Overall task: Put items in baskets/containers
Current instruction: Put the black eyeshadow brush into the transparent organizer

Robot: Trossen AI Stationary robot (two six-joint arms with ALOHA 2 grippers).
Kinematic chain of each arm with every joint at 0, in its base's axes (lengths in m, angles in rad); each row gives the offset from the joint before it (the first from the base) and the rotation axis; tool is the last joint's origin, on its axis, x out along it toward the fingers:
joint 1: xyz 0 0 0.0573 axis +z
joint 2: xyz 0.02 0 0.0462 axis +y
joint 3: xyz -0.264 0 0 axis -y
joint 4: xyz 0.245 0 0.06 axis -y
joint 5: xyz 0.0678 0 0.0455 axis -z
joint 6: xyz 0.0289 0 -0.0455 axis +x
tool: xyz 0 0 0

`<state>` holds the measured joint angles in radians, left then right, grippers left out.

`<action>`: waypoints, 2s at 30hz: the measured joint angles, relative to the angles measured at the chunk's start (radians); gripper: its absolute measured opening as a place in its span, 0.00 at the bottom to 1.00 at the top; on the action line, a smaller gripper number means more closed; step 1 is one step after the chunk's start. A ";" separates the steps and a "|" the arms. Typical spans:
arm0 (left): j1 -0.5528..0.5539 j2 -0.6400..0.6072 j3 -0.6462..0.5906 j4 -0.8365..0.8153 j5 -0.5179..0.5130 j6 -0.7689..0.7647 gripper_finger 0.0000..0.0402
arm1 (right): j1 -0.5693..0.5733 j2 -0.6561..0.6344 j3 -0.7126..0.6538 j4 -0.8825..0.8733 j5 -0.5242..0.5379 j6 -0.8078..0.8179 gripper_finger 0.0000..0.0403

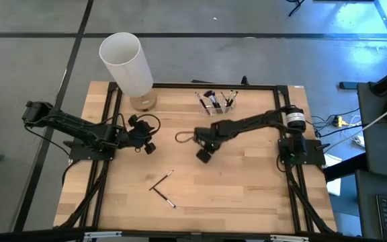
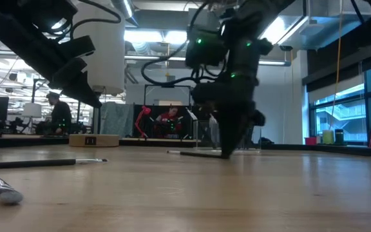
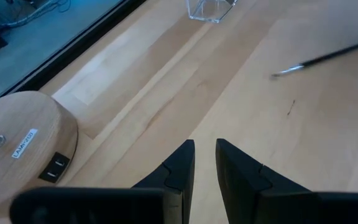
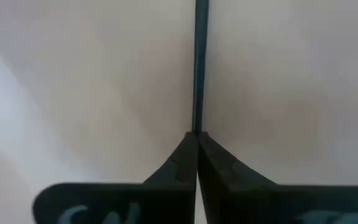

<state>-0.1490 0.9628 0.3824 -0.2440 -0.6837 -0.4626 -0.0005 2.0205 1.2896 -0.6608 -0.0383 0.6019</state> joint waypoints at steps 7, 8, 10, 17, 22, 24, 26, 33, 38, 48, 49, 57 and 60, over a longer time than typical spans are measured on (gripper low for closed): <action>0.000 0.000 0.000 0.001 -0.003 -0.013 0.15 | 0.089 0.004 0.019 -0.048 0.032 0.079 0.08; 0.000 0.000 0.000 0.003 -0.003 -0.013 0.15 | 0.093 0.005 0.030 -0.058 0.038 0.079 0.10; 0.000 0.000 0.000 0.009 -0.006 -0.013 0.15 | 0.098 0.005 0.059 -0.083 0.048 0.076 0.14; 0.000 0.000 0.000 0.008 -0.012 -0.004 0.15 | 0.099 0.016 0.165 -0.131 0.147 0.027 0.26; 0.000 0.000 0.000 0.008 -0.012 0.002 0.15 | 0.064 0.012 0.178 -0.062 0.177 -0.010 0.28; 0.000 0.000 0.000 0.008 -0.012 0.002 0.15 | 0.047 0.012 0.174 -0.031 0.177 -0.025 0.29; 0.000 0.000 0.000 0.008 -0.012 0.002 0.15 | 0.027 0.012 0.174 -0.007 0.177 -0.034 0.29; 0.000 0.000 0.000 0.008 -0.014 0.004 0.15 | -0.014 0.011 0.174 0.114 0.177 -0.087 0.29; 0.000 0.000 0.000 0.008 -0.014 0.004 0.15 | -0.016 0.040 0.175 0.147 0.175 -0.110 0.29; 0.000 0.000 0.000 0.008 -0.014 0.005 0.15 | -0.020 0.129 0.183 0.115 0.060 -0.090 0.28; 0.000 0.000 0.000 0.008 -0.014 0.005 0.15 | -0.019 0.130 0.183 0.111 0.065 -0.090 0.27; 0.000 0.000 0.000 0.008 -0.014 0.005 0.15 | -0.020 0.133 0.214 0.061 0.074 -0.079 0.05; 0.000 0.000 0.000 0.008 -0.014 0.005 0.15 | -0.020 0.134 0.222 0.055 0.076 -0.087 0.03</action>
<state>-0.1490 0.9630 0.3824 -0.2359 -0.6979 -0.4580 -0.0204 2.1544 1.5112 -0.6058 0.0374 0.5146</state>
